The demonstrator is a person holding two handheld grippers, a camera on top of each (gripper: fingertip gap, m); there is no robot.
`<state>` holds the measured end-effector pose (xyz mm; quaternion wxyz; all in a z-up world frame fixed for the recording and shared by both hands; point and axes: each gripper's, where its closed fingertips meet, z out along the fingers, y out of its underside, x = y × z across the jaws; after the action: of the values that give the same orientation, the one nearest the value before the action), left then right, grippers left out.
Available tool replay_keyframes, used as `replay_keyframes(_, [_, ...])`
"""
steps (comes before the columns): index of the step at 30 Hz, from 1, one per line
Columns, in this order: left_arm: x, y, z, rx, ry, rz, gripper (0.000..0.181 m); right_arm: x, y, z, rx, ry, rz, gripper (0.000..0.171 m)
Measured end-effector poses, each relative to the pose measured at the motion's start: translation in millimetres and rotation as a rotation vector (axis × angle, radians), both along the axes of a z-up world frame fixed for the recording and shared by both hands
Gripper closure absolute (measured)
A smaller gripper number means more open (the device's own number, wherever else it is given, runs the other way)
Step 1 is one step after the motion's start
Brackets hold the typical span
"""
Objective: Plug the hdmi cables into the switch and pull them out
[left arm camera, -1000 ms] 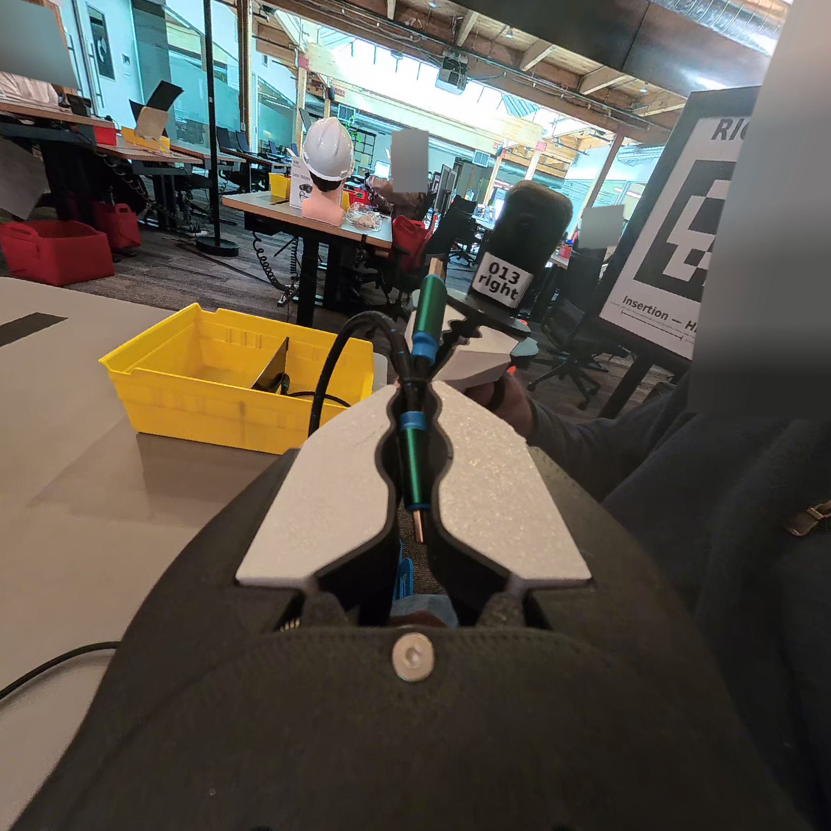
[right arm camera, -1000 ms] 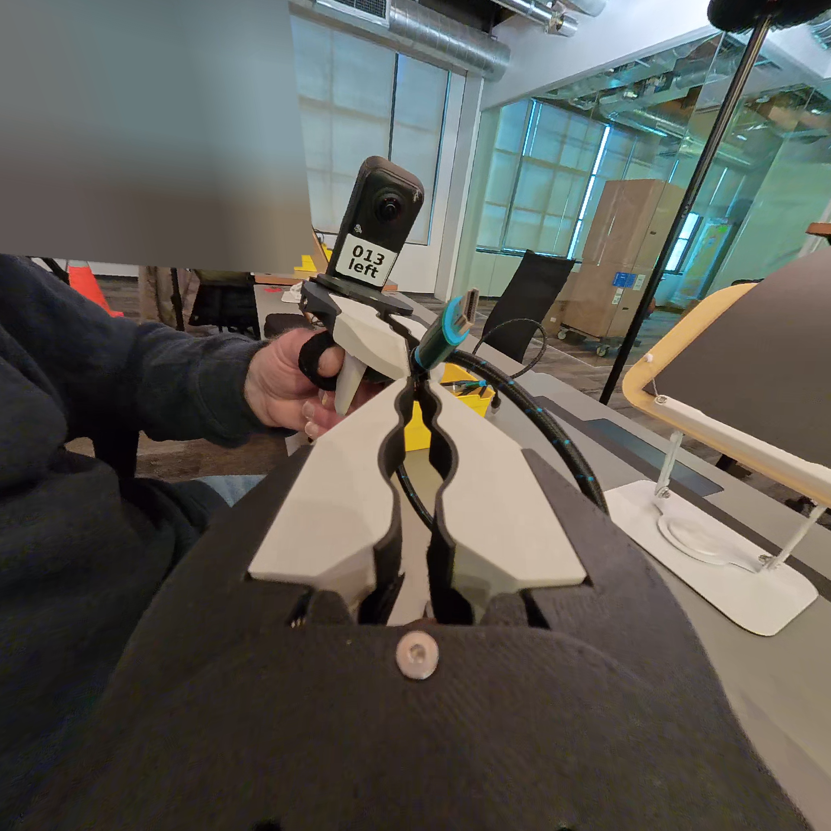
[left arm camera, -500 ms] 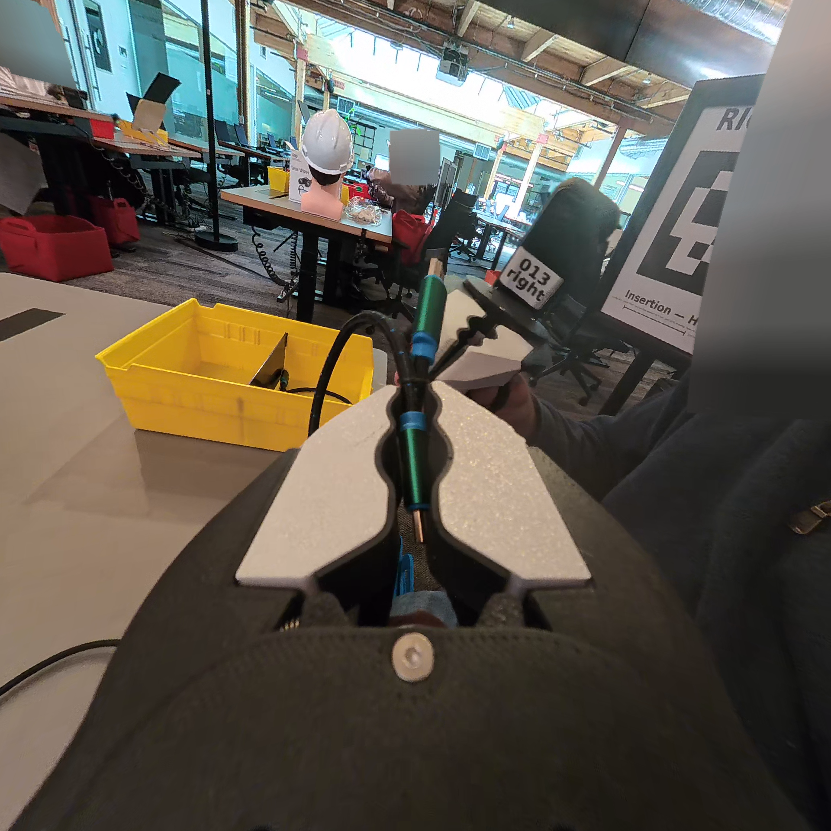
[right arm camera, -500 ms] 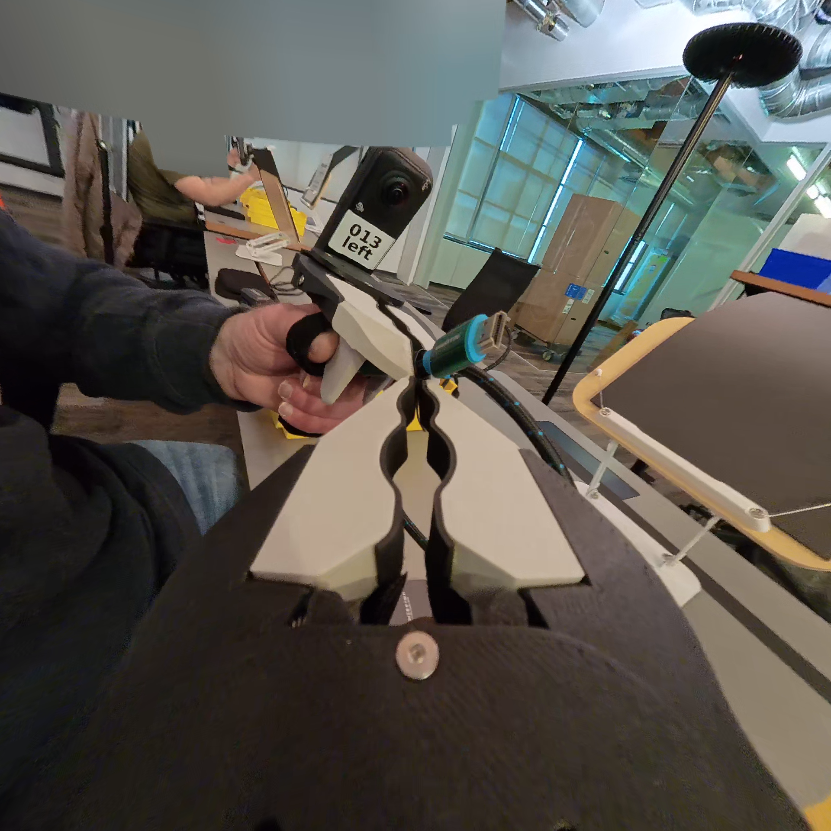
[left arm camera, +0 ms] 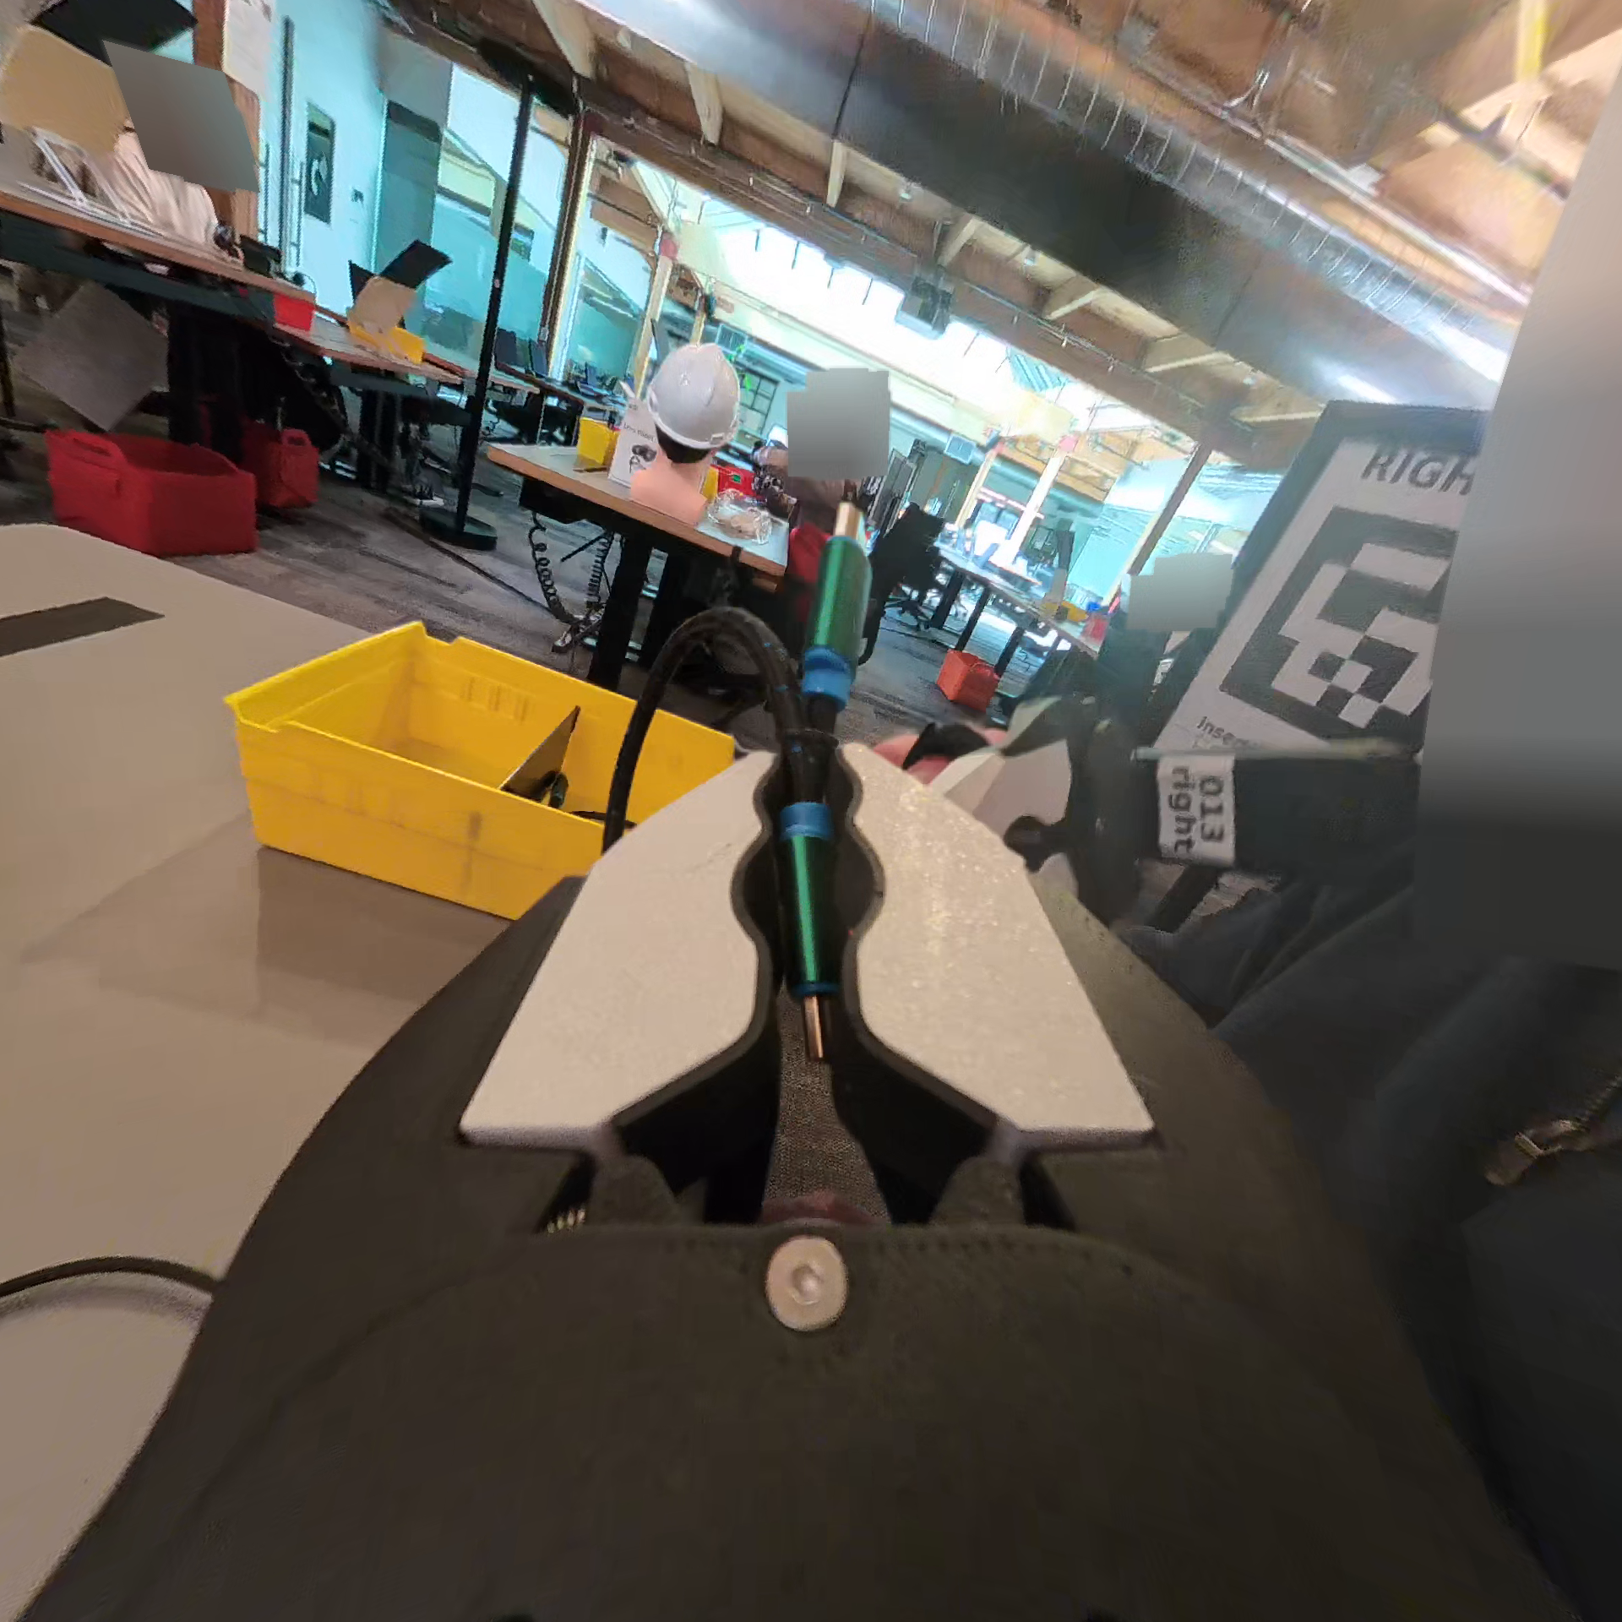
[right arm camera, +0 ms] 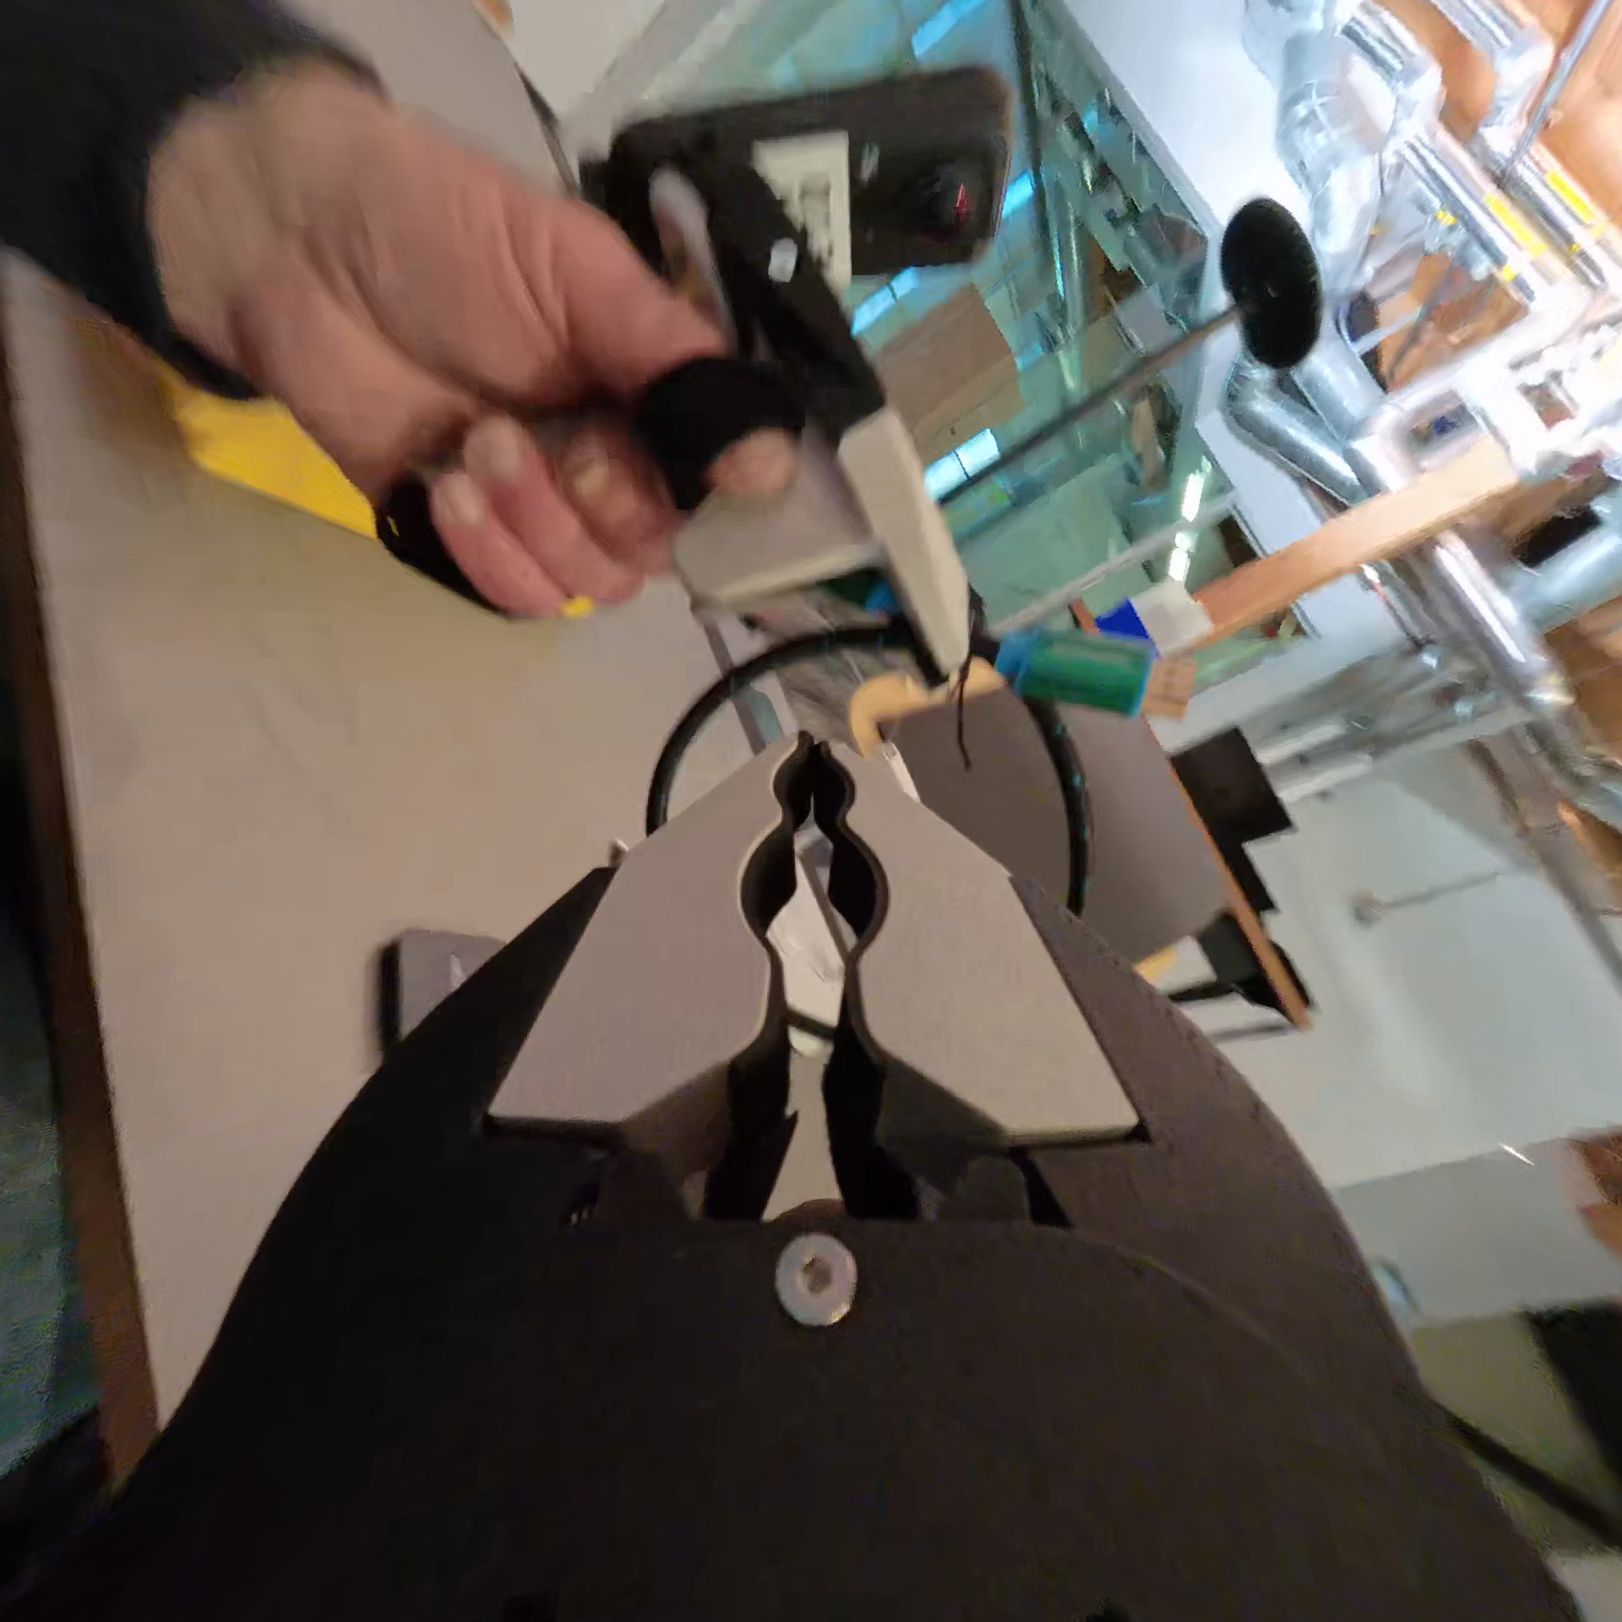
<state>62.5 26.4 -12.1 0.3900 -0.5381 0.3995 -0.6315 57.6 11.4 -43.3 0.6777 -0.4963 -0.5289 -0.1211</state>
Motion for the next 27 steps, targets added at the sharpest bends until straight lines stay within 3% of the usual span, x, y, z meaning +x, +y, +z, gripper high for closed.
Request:
replay_keyframes(2, [-3,3,0,0.054,0.032,0.023,0.174,5,7,-3,-0.021,0.022,-0.013,0.171])
replay_keyframes(5, [0,-5,-1,0.084,0.043,0.009,0.174,7,1,13,-0.115,0.181,0.101,0.171])
replay_keyframes(11, [0,-3,-2,0.116,0.040,0.018,0.174,20,1,34,-0.275,0.435,0.172,0.171])
replay_keyframes(12, [-1,-4,-1,0.112,0.033,0.014,0.174,22,3,36,-0.278,0.464,0.175,0.164])
replay_keyframes(16, [2,-9,-2,0.118,0.036,-0.007,0.174,18,8,30,-0.355,0.490,0.191,0.159])
replay_keyframes(20, [4,-10,-4,0.112,0.037,-0.014,0.174,10,5,25,-0.425,0.485,0.240,0.171])
replay_keyframes(27, [3,-8,-5,0.143,0.057,-0.008,0.174,11,6,28,-0.403,0.462,0.211,0.171])
